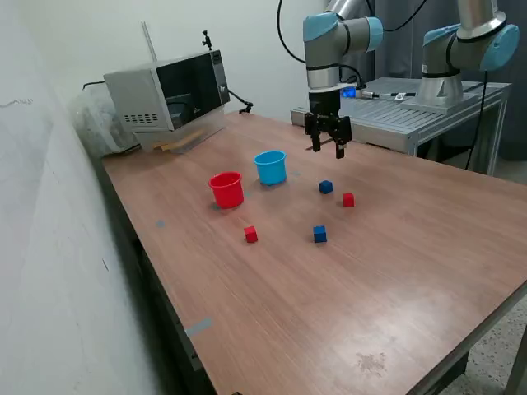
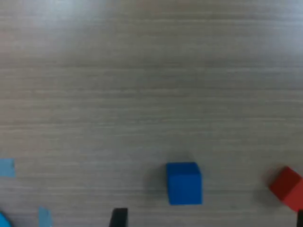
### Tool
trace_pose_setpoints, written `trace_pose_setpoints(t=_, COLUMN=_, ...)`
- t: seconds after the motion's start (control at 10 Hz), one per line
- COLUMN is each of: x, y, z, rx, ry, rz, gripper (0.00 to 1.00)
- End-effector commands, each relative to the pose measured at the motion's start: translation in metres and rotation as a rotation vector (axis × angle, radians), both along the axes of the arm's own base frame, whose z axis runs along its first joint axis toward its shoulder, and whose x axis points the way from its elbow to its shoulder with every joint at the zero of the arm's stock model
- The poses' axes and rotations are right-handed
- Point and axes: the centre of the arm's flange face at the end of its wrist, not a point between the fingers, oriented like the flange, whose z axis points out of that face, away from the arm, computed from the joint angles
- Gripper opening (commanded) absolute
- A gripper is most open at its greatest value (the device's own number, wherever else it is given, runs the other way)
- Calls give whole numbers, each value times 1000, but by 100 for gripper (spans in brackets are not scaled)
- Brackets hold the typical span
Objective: Place red objects in the red bin, and blue objects in the blue bin.
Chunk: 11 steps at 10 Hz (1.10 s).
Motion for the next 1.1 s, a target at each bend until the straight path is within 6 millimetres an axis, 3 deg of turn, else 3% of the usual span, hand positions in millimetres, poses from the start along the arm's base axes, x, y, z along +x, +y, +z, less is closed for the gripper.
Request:
trace_pose_setpoints(t=0.0, x=-5, y=-4, z=-40, rx=19, ry=-21, rz=26, gripper=100)
trace_pose_setpoints(t=0.3, x=-8, y=-15, z=-64, rx=16, ry=-48, rz=46, gripper=100)
trace_pose_setpoints(t=0.9, x=-24, y=-9, z=-62, rx=74, ry=-2, rz=44, gripper=100)
trace_pose_setpoints(t=1.0, x=-24, y=-8, z=-62, rx=76, ry=1, rz=42, gripper=0)
